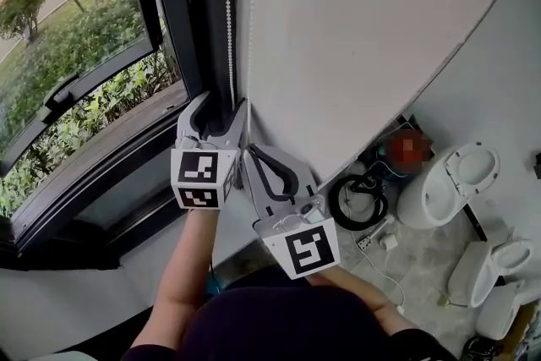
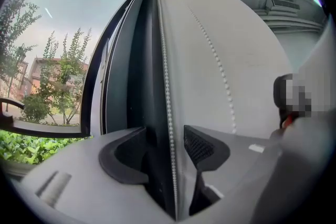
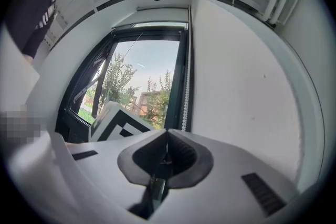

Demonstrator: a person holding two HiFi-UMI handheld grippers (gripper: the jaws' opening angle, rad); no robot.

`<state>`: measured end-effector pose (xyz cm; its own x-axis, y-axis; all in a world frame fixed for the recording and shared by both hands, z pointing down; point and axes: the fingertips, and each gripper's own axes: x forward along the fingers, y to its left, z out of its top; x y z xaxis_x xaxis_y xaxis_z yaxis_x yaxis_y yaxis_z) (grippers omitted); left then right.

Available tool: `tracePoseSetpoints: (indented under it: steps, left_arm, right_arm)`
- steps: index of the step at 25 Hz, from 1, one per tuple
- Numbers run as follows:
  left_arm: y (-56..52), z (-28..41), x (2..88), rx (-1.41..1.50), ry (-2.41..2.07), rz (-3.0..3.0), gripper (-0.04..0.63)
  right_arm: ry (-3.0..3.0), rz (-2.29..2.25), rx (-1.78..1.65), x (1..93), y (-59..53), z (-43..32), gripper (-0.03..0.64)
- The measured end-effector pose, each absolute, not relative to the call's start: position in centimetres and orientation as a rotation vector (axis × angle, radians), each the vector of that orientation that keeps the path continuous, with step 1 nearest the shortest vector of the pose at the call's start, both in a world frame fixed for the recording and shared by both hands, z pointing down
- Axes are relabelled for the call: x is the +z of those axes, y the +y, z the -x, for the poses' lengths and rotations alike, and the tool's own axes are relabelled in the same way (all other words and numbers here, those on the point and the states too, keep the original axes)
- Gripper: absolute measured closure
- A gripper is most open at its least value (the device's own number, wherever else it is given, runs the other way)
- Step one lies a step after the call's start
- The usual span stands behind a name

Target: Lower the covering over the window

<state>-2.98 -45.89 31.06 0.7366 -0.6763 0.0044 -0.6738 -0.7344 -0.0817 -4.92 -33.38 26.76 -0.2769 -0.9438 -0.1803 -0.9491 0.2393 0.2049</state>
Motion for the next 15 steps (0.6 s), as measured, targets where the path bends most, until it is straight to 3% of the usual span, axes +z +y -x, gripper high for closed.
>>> tracePoseSetpoints:
  steps: [7, 15]
  left_arm:
    - [-47.5, 3.1, 31.8, -0.134, 1.287, 2.784, 0.37]
    - [-46.8, 4.1, 31.6, -0.082, 1.312, 2.792, 0.525]
  right_arm:
    - [2.467, 1.856, 0.434, 26.6, -32.8, 4.7, 0.604]
    - [2.489, 1.811, 0.436, 26.5, -31.9, 4.6, 0.604]
